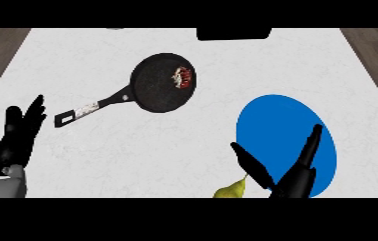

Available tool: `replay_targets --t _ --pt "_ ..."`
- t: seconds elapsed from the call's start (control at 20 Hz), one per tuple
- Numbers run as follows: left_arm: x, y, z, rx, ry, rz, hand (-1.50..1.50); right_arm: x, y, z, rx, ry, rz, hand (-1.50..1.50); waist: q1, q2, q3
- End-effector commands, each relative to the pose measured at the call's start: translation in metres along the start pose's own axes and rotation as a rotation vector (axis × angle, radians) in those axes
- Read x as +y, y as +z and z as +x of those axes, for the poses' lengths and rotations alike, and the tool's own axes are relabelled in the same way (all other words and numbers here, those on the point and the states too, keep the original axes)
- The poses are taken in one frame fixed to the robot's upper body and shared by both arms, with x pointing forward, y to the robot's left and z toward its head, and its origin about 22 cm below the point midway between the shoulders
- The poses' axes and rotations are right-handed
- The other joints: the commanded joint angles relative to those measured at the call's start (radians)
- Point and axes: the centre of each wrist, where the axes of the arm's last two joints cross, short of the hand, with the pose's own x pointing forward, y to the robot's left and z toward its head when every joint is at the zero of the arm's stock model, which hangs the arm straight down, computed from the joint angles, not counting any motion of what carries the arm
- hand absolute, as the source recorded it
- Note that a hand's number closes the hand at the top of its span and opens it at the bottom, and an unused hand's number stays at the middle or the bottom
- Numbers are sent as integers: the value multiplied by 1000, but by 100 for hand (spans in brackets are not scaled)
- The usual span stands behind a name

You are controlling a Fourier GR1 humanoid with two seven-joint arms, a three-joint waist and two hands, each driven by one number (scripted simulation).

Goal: Pick the cupcake from the plate and place it in the pan

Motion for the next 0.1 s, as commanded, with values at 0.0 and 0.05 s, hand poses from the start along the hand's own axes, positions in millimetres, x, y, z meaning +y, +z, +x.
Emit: replay_targets --t 0.0,0.05 --pt "-12 1 8 -3 3 0 0 -63 12 18 -17 43 12 -150 5 4 0" --pt "-17 -1 2 -10 -3 -19 0 -70 22 18 -14 39 2 -150 14 7 1"
